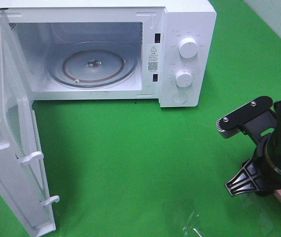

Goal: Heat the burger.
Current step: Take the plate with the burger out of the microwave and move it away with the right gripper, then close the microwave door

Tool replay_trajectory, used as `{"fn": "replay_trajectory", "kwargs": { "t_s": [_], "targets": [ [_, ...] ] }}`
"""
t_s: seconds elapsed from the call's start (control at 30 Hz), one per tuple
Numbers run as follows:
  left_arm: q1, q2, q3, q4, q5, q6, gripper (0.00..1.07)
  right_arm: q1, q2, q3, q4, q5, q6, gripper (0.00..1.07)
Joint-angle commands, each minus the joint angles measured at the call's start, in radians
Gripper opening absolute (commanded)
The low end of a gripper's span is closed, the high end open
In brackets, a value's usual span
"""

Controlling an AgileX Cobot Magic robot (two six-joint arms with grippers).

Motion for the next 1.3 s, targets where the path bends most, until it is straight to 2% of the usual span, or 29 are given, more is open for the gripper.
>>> {"fn": "replay_trajectory", "kwargs": {
  "t_s": [0.03, 0.3, 0.37, 0.47, 0.5, 0.53, 0.6, 0.77, 0.83, 1.0, 1.3],
  "targets": [
    [0.002, -0.02, 0.003, -0.002, -0.007, -0.002, 0.98, -0.007, -0.101, -0.002, 0.091, -0.023, -0.095, 0.53],
    [0.002, -0.02, 0.003, -0.002, -0.007, -0.002, 0.98, -0.007, -0.269, -0.002, 0.204, -0.019, -0.275, 0.54],
    [0.002, -0.02, 0.003, -0.002, -0.007, -0.002, 0.98, -0.007, -0.378, -0.002, 0.273, -0.003, -0.402, 0.61],
    [0.002, -0.02, 0.003, -0.002, -0.007, -0.002, 0.98, -0.007, -0.407, -0.002, 0.3, 0.0, -0.435, 0.64],
    [0.002, -0.02, 0.003, -0.002, -0.007, -0.002, 0.98, -0.007, -0.458, -0.011, 0.344, 0.017, -0.486, 0.7],
    [0.002, -0.02, 0.003, -0.002, -0.007, -0.002, 0.98, -0.007, -0.458, -0.011, 0.344, 0.017, -0.486, 0.7],
    [0.002, -0.02, 0.003, -0.002, -0.007, -0.002, 0.98, -0.007, -0.559, -0.052, 0.411, 0.095, -0.547, 0.79],
    [0.002, -0.02, 0.003, -0.002, -0.007, -0.002, 0.98, -0.007, -0.619, -0.086, 0.447, 0.156, -0.576, 0.79],
    [0.002, -0.02, 0.003, -0.002, -0.007, -0.002, 0.98, -0.007, -0.698, -0.102, 0.505, 0.21, -0.63, 0.77],
    [0.002, -0.02, 0.003, -0.002, -0.007, -0.002, 0.98, -0.007, -0.774, -0.102, 0.583, 0.283, -0.686, 0.76],
    [0.002, -0.02, 0.003, -0.002, -0.007, -0.002, 0.98, -0.007, -0.872, -0.095, 0.607, 0.314, -0.717, 0.76]
  ]
}}
